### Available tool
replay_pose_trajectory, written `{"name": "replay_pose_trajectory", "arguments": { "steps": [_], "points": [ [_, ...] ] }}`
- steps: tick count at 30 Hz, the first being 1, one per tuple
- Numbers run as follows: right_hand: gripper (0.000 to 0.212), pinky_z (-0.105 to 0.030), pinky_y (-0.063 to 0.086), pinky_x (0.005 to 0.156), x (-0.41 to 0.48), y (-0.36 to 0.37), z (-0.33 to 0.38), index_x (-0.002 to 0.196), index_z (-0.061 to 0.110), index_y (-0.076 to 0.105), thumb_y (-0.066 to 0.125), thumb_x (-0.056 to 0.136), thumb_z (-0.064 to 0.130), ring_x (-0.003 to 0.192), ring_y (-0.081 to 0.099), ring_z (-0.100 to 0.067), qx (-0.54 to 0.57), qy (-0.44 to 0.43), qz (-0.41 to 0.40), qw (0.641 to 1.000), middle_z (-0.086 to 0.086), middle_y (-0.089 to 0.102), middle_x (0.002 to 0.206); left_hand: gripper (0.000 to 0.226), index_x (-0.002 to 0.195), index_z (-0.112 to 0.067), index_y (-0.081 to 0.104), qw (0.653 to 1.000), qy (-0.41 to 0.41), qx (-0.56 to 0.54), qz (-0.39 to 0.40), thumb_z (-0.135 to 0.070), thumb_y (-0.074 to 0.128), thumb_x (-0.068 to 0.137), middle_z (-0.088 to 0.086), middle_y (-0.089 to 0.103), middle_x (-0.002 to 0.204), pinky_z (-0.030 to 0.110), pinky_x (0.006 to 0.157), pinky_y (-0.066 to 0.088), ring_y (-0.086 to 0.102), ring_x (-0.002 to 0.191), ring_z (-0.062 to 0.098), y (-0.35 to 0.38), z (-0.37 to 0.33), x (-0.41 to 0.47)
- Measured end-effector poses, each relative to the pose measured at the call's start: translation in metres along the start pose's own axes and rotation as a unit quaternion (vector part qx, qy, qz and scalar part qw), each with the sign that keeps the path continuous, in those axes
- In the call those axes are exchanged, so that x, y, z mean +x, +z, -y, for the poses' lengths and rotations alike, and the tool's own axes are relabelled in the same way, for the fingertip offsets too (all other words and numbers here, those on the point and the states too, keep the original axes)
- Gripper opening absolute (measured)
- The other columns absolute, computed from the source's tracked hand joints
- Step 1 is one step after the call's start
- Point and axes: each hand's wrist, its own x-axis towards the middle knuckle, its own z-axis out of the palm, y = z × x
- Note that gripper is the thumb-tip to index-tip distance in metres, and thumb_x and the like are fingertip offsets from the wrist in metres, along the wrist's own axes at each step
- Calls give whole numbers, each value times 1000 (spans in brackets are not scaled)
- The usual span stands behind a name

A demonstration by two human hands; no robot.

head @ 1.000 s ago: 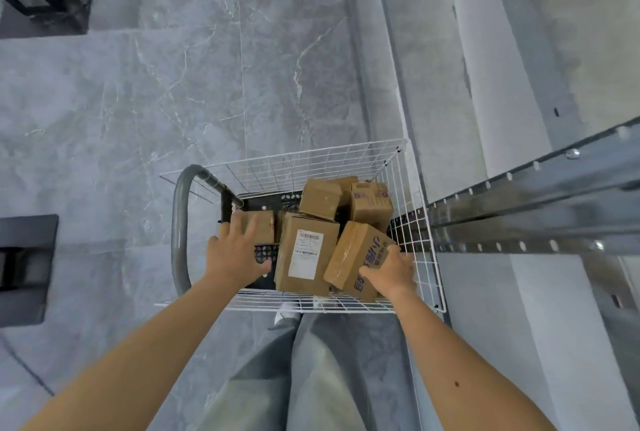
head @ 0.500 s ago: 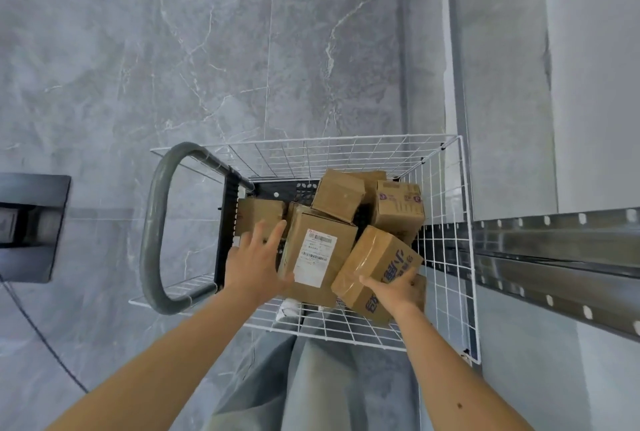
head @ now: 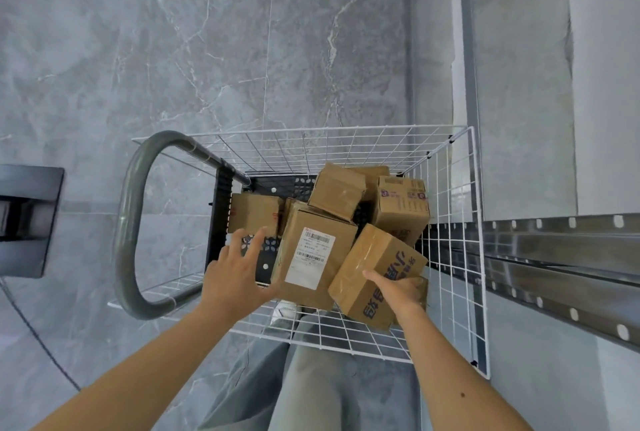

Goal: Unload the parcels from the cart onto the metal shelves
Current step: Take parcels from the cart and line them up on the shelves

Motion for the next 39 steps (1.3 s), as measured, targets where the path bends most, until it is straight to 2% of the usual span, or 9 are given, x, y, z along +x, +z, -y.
{"name": "replay_pose_trajectory", "arguments": {
  "steps": [2,5,12,16,22,27,31,35,39],
  "points": [
    [155,-53,42,103,2,3,-1,148,9,13,79,23,72,127,43,-34,6,4,-9,1000,-16,41,140,98,148,-31,6,1000,-8,-10,2,-66,58,73,4,17,147,35,84,52,45,119,25,-4,-1,-2],
    [149,-52,36,108,-47,-1,21,149,1,-8,85,47,57,137,29,-36,21,-10,-41,999,-19,21,150,93,147,-29,10,999,-7,-44,1,-61,59,75,3,18,147,37,82,53,46,118,25,-15,-7,-9],
    [150,-51,24,116,-130,-28,50,147,5,-24,90,57,43,146,4,-33,52,-192,-71,977,-15,-7,158,69,146,-22,22,976,34,-208,55,-44,55,90,2,24,148,41,96,47,46,123,24,-80,-61,-15],
    [154,-48,17,119,-171,-48,70,148,7,-23,93,51,40,146,-3,-25,40,-307,-98,946,-12,-7,157,54,145,-19,27,927,35,-372,34,-41,41,98,3,50,137,29,93,40,52,118,22,-136,-97,-24],
    [154,-39,17,114,-224,-72,93,147,20,-26,91,51,46,146,-6,-18,26,-417,-126,900,0,-10,157,56,145,-31,22,778,-39,-619,101,-55,32,95,5,38,144,48,102,41,45,128,32,-219,-119,-35],
    [154,-35,18,113,-262,-74,107,141,36,-32,91,50,47,143,0,-7,38,-457,-116,881,6,-7,156,48,139,-37,28,726,-34,-669,153,-51,42,95,-1,45,132,40,70,58,60,108,32,-248,-119,-51],
    [140,-44,26,118,-283,-73,107,146,41,-8,86,45,65,143,21,-12,87,-453,-55,885,8,15,152,44,136,-34,32,721,0,-685,106,-45,45,96,-12,50,100,46,84,54,60,95,25,-264,-107,-62],
    [79,-26,47,102,-319,-87,108,129,32,44,82,62,46,115,56,1,152,-485,77,858,4,54,129,38,129,-36,38,735,52,-672,78,-51,42,95,-10,54,105,50,89,52,61,99,24,-273,-86,-78],
    [87,-23,47,94,-349,-99,104,126,30,53,74,54,74,114,60,-7,228,-443,152,854,9,66,120,30,116,-42,48,759,118,-638,55,-57,36,94,-8,55,115,48,93,50,58,109,25,-277,-70,-96]
  ]
}}
